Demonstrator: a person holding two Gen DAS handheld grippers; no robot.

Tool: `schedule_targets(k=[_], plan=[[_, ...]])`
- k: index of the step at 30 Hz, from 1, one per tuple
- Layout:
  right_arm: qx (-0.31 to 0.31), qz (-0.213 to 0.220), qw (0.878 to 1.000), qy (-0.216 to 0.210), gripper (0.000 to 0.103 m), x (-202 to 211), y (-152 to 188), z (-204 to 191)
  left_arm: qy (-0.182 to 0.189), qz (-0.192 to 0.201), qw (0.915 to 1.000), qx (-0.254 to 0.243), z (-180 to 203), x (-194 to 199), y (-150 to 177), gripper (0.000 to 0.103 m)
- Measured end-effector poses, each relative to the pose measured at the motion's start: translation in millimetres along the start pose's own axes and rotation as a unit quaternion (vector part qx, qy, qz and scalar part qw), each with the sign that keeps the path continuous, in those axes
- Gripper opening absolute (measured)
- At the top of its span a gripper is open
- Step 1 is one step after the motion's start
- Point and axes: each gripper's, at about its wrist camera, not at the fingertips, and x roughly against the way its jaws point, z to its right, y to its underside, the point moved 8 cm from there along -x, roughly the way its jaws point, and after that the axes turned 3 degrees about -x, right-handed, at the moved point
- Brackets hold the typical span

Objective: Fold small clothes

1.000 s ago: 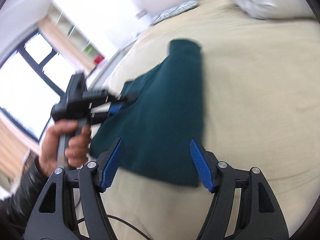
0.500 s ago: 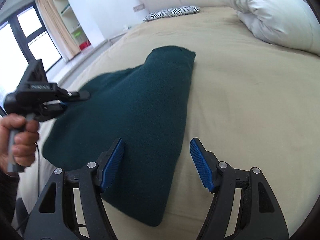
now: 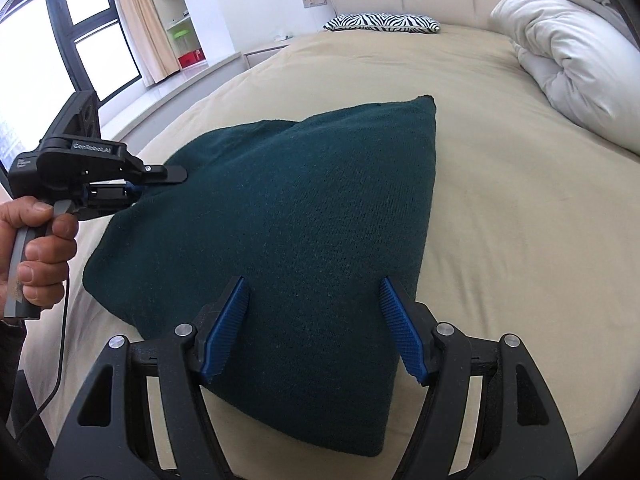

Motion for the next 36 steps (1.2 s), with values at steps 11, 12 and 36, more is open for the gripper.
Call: schedule_targets(k=[11, 12, 36], plan=[[0.012, -0.009, 1.000, 0.000, 0.068, -3, 6, -9, 0.001, 0.019, 0.9998, -0.001, -11, 8, 4, 0.012], [0.012, -0.009, 1.000, -0.001, 0.068, -2, 6, -9, 0.001, 0.020, 0.9998, 0.001, -11, 6, 5, 0.012], [-0.256, -0.121, 0.907, -0.313, 0.042, -37, -8, 39, -0.248, 0.067, 0.9388, -0.229, 36, 0, 37, 0.024]])
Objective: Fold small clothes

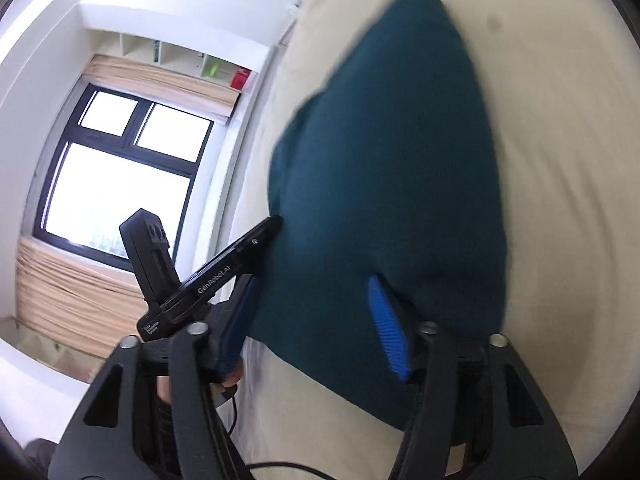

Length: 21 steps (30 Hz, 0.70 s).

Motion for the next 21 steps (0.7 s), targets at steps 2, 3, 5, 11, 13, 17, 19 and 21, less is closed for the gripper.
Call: schedule_targets(k=[2, 3, 5, 11, 13, 17, 19, 21], plan=[[-0.019, 0.000, 0.999, -0.027, 0.041, 2, 1, 10, -0.005, -0.001, 1.0000, -0.005, 2, -1, 0, 0.024], [-0.025, -0.002, 0.999, -0.040, 0.041, 4, 1, 13, -0.005, -0.001, 1.0000, -0.004, 2, -1, 1, 0.024], [-0.032, -0.013, 0.998, -0.051, 0.041, 5, 2, 15, -0.005, 0.001, 1.0000, -0.005, 4, -1, -1, 0.024], [-0.009, -0.071, 0.997, -0.035, 0.041, 0, 23, 19, -0.002, -0.002, 1.0000, -0.008, 5, -5, -4, 0.024], [-0.017, -0.075, 0.996, -0.034, 0.038, 3, 26, 24, 0.001, 0.000, 1.0000, -0.009, 1, -3, 0, 0.024], [-0.007, -0.067, 0.998, -0.002, 0.038, 19, 30, 28, 0.006, 0.004, 1.0000, -0.006, -2, -2, 5, 0.024], [0.007, -0.058, 0.998, 0.019, 0.039, 31, 31, 21, 0.009, 0.005, 0.9999, -0.005, -3, -1, 6, 0.024], [0.024, -0.032, 0.998, 0.043, 0.041, 48, 23, 12, 0.013, 0.006, 0.9999, -0.004, -5, 0, 6, 0.024]])
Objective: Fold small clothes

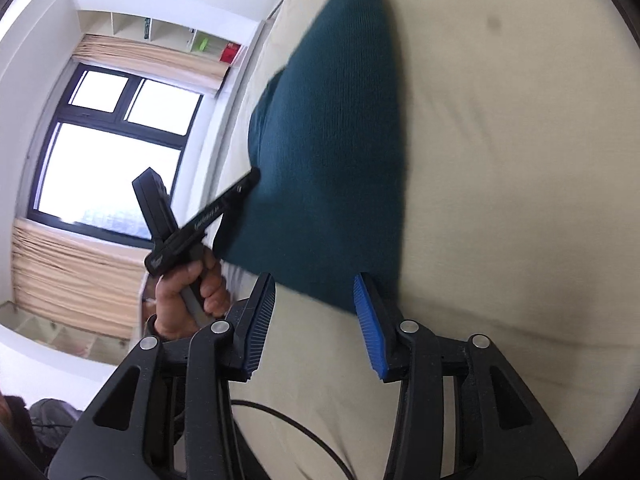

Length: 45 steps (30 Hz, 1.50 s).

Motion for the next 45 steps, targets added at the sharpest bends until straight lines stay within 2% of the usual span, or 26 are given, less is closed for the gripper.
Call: schedule_targets(k=[2, 4, 6, 9, 11, 14, 15, 17, 23, 26, 29, 31, 33, 35, 36, 41, 43, 45], plan=[[0.003, 0.024, 1.000, -0.007, 0.041, 12, -20, -9, 0.004, -0.004, 1.0000, 0.006, -1, 4, -2, 0.024], [0.007, 0.038, 0.999, -0.009, 0.041, 13, -43, -20, -0.018, -0.006, 0.9998, 0.003, -2, 13, -7, 0.029], [0.017, 0.029, 0.999, -0.017, 0.041, -3, -64, -33, -0.047, 0.011, 0.9988, -0.006, -1, 29, -20, 0.028], [0.024, 0.007, 1.000, -0.010, 0.041, -40, -93, -44, -0.027, 0.026, 0.9992, -0.011, 11, 33, -43, 0.028], [0.027, -0.003, 1.000, -0.015, 0.041, -59, -111, -49, -0.026, 0.027, 0.9989, -0.028, 23, 17, -61, 0.028], [0.014, 0.003, 1.000, -0.024, 0.040, -76, -145, -51, -0.002, -0.001, 0.9998, -0.019, 35, -18, -81, 0.028], [0.009, 0.007, 1.000, -0.025, 0.040, -80, -154, -53, -0.002, -0.003, 0.9998, -0.019, 36, -25, -85, 0.028], [-0.003, 0.014, 1.000, -0.025, 0.040, -83, -170, -51, -0.026, -0.021, 0.9989, -0.033, 34, -46, -84, 0.031], [-0.028, 0.031, 0.999, -0.027, 0.039, -78, -210, -30, 0.028, 0.009, 0.9995, -0.008, 22, -56, -77, 0.034], [-0.052, 0.045, 0.998, -0.015, 0.039, -78, -229, -10, 0.054, 0.012, 0.9984, 0.016, 15, -60, -78, 0.034], [-0.063, 0.047, 0.997, -0.013, 0.039, -79, -238, 5, 0.069, 0.015, 0.9971, 0.029, 12, -63, -77, 0.034], [-0.068, 0.050, 0.996, -0.014, 0.036, -80, -244, 14, 0.077, 0.015, 0.9962, 0.036, 12, -65, -77, 0.034], [-0.076, 0.058, 0.995, -0.021, 0.024, -71, -245, 27, 0.088, 0.014, 0.9950, 0.045, 9, -66, -77, 0.034], [-0.091, 0.072, 0.993, -0.022, 0.017, -64, -248, 40, 0.100, 0.014, 0.9933, 0.056, 6, -67, -76, 0.034], [-0.103, 0.082, 0.991, -0.028, 0.017, -59, -250, 48, 0.103, 0.014, 0.9928, 0.058, 5, -67, -76, 0.034], [-0.129, 0.141, 0.981, -0.005, 0.021, -26, -252, 71, 0.108, 0.016, 0.9921, 0.061, 6, -69, -77, 0.034], [-0.105, 0.154, 0.982, 0.003, 0.029, -9, -243, 59, 0.108, 0.016, 0.9921, 0.061, 4, -68, -76, 0.034], [-0.071, 0.141, 0.987, -0.013, 0.037, -4, -223, 37, 0.109, 0.016, 0.9920, 0.061, 4, -68, -76, 0.034]])
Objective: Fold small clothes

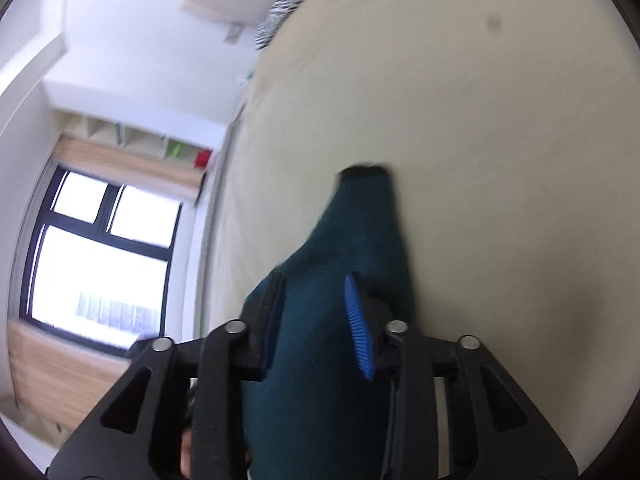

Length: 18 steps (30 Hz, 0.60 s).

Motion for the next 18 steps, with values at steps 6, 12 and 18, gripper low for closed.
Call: schedule_targets(k=[6, 12, 18], plan=[[0.116, -0.127, 0.982, -0.078, 0.049, 3, 114, -59, -0.004, -0.001, 1.0000, -0.006, 0, 2, 1, 0.034], [0.091, -0.167, 0.978, -0.087, 0.051, -1, 159, -21, -0.002, 0.002, 1.0000, -0.007, 1, 2, 3, 0.034], [0.074, -0.161, 0.980, -0.090, 0.051, 25, 178, 5, 0.029, 0.001, 0.9994, 0.019, -7, 14, 7, 0.034]])
